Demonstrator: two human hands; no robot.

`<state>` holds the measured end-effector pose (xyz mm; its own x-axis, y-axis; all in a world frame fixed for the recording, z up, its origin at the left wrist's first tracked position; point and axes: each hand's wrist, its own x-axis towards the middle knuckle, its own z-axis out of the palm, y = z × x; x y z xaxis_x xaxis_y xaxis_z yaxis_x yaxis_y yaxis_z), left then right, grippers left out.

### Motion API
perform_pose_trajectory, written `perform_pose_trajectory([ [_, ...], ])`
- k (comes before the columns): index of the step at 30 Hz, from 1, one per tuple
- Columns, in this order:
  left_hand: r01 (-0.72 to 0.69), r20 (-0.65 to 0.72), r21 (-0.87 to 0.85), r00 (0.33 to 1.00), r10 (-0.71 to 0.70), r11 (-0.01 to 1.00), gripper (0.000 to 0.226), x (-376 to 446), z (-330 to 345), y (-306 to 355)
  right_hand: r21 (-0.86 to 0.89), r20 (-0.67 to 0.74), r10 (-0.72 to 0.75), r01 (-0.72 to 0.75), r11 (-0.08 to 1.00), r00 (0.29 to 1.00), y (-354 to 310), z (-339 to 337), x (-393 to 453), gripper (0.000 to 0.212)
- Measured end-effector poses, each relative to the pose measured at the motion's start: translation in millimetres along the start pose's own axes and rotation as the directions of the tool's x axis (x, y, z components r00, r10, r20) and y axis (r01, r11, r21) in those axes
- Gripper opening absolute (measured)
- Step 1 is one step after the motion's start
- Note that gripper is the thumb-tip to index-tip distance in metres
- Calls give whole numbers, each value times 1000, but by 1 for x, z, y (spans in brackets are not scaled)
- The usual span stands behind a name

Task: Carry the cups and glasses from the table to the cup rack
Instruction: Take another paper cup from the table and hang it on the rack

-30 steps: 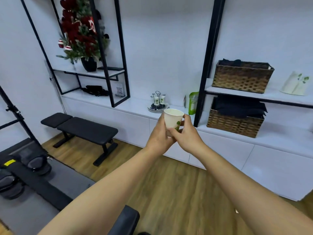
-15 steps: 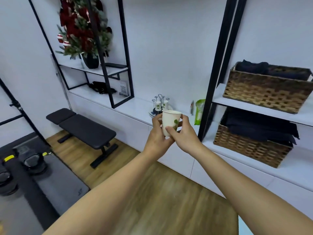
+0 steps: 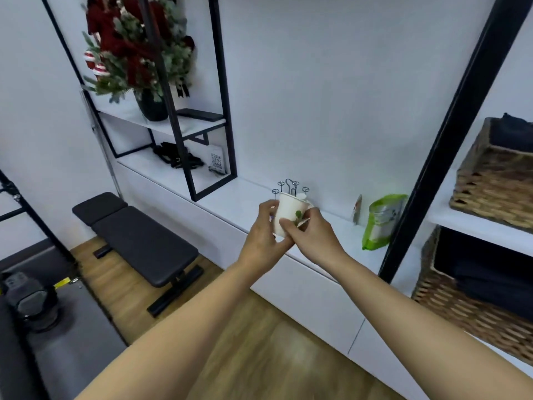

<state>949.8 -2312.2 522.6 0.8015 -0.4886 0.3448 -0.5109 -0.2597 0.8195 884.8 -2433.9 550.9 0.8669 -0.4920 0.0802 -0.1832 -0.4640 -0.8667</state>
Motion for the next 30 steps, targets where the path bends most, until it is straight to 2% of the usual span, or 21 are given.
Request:
perform_pose_trajectory([
  [3, 18, 14, -15, 1000, -18, 1000, 56, 45, -8, -25, -45, -8, 9, -10, 999, 1000, 1, 13, 49, 37],
  [5, 28, 17, -4, 999, -28, 1000, 52, 70, -10, -42, -57, -28, -3, 1, 998, 1000, 5, 24, 79, 40],
  [11, 56, -24, 12, 998, -55, 998, 49, 144, -2, -97, 10, -4, -8, 8, 1000, 1000, 21, 51, 171, 35],
  [17, 127, -42, 1, 991, -127, 992, 56, 241, 13, -148, 36, 12, 9, -10, 999, 1000, 49, 76, 276, 33],
  [21, 178, -20, 27, 984, -177, 984, 47, 309, 27, -176, 36, 11, 19, -19, 999, 1000, 65, 82, 349, 30],
  [25, 166, 37, 104, 985, -170, 981, 42, 373, 41, -205, 2, 93, 70, -71, 997, 993, 85, 85, 420, 26],
  [30, 200, 107, 201, 969, -225, 959, 59, 414, 70, -241, 82, 225, 221, -245, 966, 949, 104, 92, 477, 21],
])
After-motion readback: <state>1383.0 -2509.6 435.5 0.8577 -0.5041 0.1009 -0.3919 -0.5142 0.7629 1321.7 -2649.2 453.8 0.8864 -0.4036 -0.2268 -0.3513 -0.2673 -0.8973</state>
